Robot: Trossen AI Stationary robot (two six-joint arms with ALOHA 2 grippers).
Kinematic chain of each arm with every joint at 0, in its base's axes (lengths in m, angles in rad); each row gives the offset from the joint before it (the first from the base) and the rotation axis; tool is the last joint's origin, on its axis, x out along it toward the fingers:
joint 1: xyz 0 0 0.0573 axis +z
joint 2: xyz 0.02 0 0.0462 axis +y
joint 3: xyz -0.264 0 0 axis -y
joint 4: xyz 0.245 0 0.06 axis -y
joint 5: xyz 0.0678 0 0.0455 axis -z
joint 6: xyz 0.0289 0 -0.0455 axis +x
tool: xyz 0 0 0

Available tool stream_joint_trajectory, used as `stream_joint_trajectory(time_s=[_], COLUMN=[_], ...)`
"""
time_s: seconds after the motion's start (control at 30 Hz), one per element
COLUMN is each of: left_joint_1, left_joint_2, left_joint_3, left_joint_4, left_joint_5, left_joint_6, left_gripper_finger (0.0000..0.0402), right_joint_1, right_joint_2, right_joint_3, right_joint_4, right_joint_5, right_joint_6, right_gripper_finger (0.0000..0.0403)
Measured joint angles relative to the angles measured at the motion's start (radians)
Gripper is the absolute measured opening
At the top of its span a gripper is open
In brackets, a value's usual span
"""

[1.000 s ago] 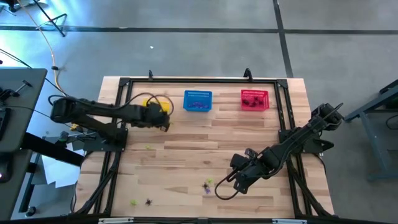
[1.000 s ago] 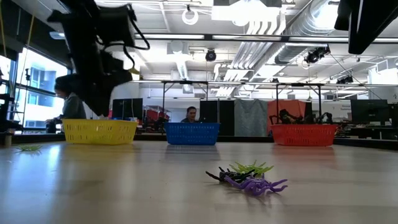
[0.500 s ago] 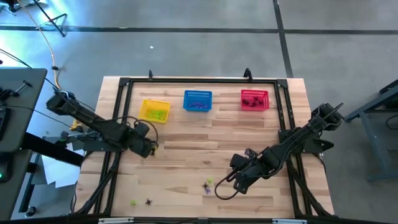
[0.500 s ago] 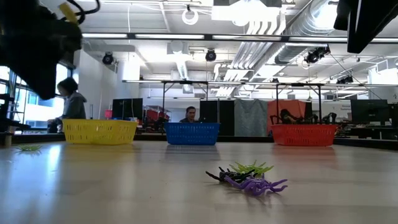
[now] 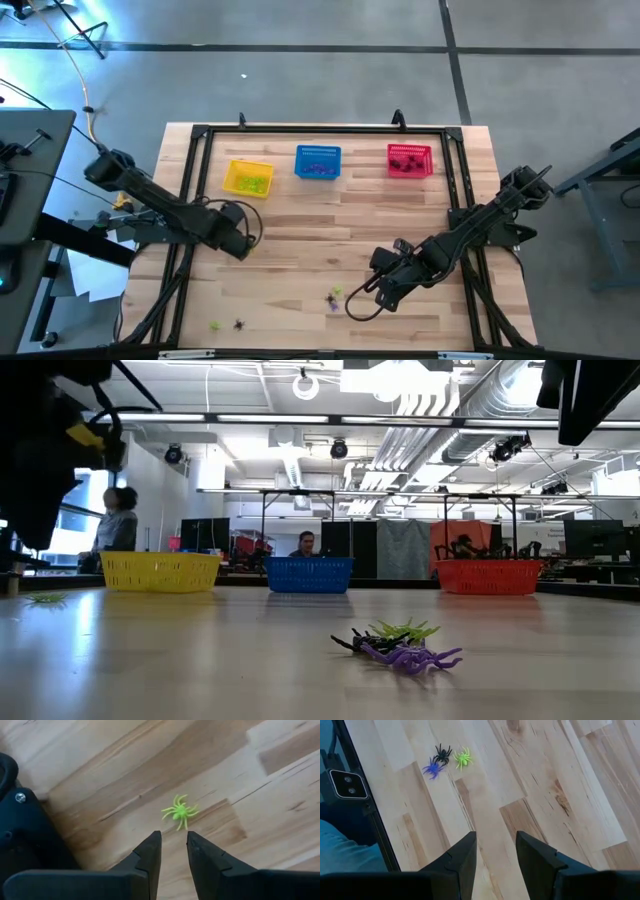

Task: Sort Halloween decoration
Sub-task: Put the green spider toy into the yellow bin

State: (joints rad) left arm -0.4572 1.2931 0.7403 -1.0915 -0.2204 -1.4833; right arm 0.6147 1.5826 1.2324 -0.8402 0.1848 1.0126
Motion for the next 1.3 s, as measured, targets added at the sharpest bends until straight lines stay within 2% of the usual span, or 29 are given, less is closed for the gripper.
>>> stream_joint_trajectory(time_s=[0.27, 0.5, 0.63, 0.93, 1.17, 1.3], left_joint_1=[0.041, 0.053, 0.053, 0.065, 0.081, 0.081], left_joint_2=[0.041, 0.044, 0.044, 0.04, 0.037, 0.038], left_joint_3=[0.0, -0.004, -0.057, -0.209, -0.239, -0.239], left_joint_4=[0.051, 0.067, 0.125, 0.344, 0.375, 0.375], left_joint_5=[0.005, 0.009, 0.02, 0.047, 0.055, 0.055], left_joint_6=[0.096, 0.1, 0.1, 0.101, 0.101, 0.097], left_gripper_finger=[0.0103, 0.0138, 0.0151, 0.015, 0.0149, 0.0136], right_joint_1=[0.0, 0.0, 0.0, 0.0, 0.0, 0.0], right_joint_2=[0.0, 0.0, 0.0, 0.0, 0.0, 0.0], right_joint_3=[0.0, 0.0, 0.0, 0.0, 0.0, 0.0], right_joint_4=[0.002, 0.002, 0.002, 0.003, 0.007, 0.012], right_joint_5=[0.0, 0.0, 0.0, 0.0, 0.0, 0.0], right_joint_6=[0.0, 0.0, 0.0, 0.0, 0.0, 0.0], right_gripper_finger=[0.0133, 0.0133, 0.0133, 0.0133, 0.0133, 0.0133])
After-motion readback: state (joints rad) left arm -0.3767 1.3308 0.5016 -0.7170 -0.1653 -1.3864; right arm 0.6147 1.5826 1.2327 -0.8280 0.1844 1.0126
